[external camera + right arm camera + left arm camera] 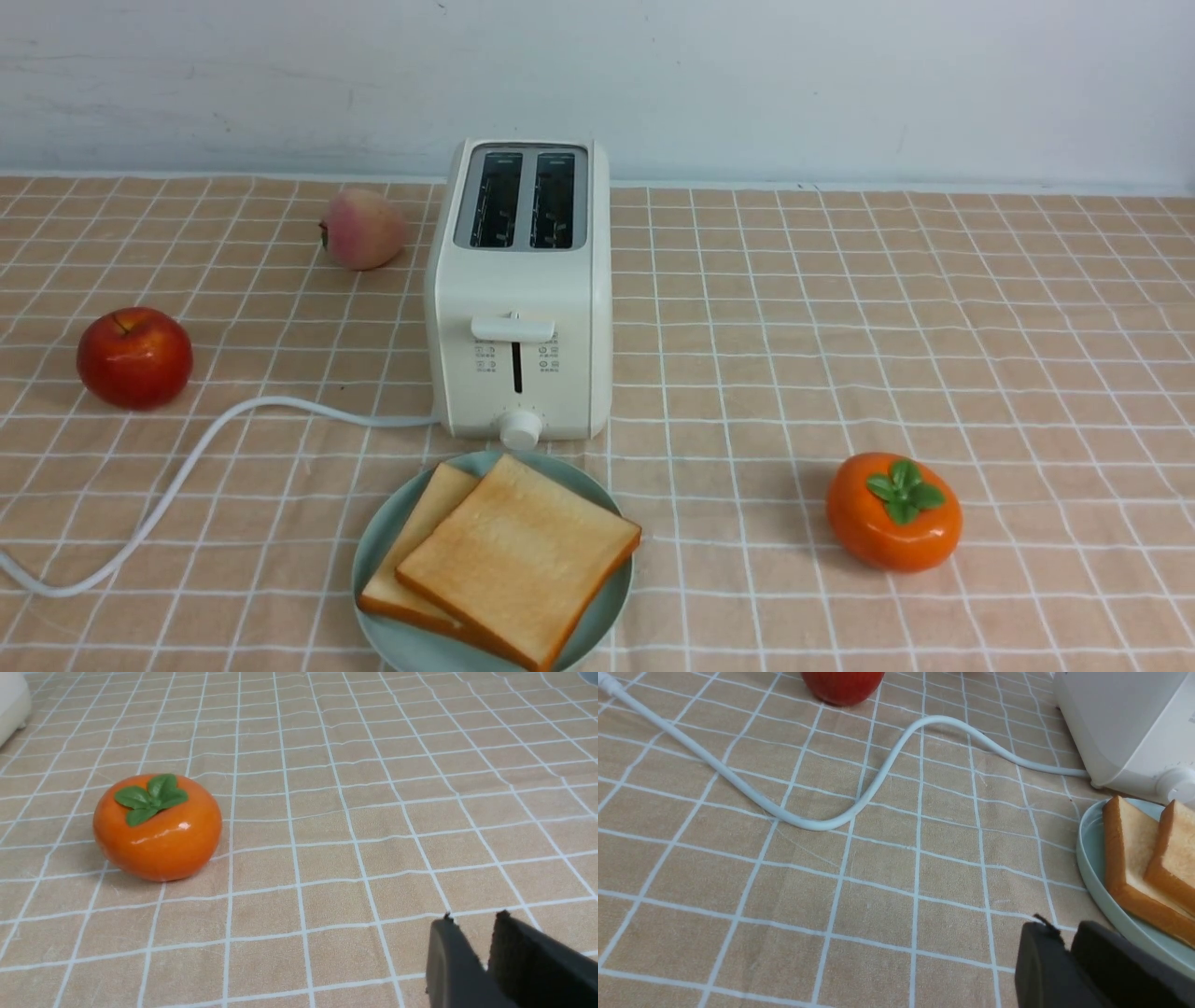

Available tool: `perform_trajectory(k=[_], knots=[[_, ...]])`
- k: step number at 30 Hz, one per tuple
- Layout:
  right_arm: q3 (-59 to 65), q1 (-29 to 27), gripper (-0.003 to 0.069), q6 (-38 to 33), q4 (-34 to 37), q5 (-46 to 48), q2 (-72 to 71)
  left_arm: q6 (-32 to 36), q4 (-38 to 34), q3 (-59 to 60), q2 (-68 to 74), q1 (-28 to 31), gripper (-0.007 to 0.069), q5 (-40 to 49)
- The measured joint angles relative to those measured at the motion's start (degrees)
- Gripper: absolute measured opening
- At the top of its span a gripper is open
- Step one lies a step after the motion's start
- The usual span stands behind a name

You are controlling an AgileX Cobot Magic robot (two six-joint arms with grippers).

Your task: Take toasted bread from bread machine on light coffee tablecloth place on plate.

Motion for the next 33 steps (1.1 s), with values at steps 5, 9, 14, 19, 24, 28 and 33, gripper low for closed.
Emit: perform_trajectory(k=[5, 9, 14, 19, 24, 28, 33], knots=[[0.0, 0.0, 0.0149, 0.0, 0.0, 0.0, 0.0, 0.0, 0.0, 0.0, 0.0, 0.0, 0.0092, 0.0], [0.0, 0.0, 0.0155, 0.0, 0.0, 0.0, 0.0, 0.0, 0.0, 0.0, 0.0, 0.0, 0.0093, 0.0], [0.0, 0.0, 0.0163, 0.0, 0.0, 0.0, 0.0, 0.0, 0.0, 0.0, 0.0, 0.0, 0.0101, 0.0], [0.0, 0.0, 0.017, 0.0, 0.0, 0.0, 0.0, 0.0, 0.0, 0.0, 0.0, 0.0, 0.0107, 0.0], [0.0, 0.0, 0.0177, 0.0, 0.0, 0.0, 0.0, 0.0, 0.0, 0.0, 0.0, 0.0, 0.011, 0.0], [0.0, 0.0, 0.0181, 0.0, 0.0, 0.0, 0.0, 0.0, 0.0, 0.0, 0.0, 0.0, 0.0112, 0.0], [0.0, 0.0, 0.0187, 0.1, 0.0, 0.0, 0.0, 0.0, 0.0, 0.0, 0.0, 0.0, 0.0116, 0.0]])
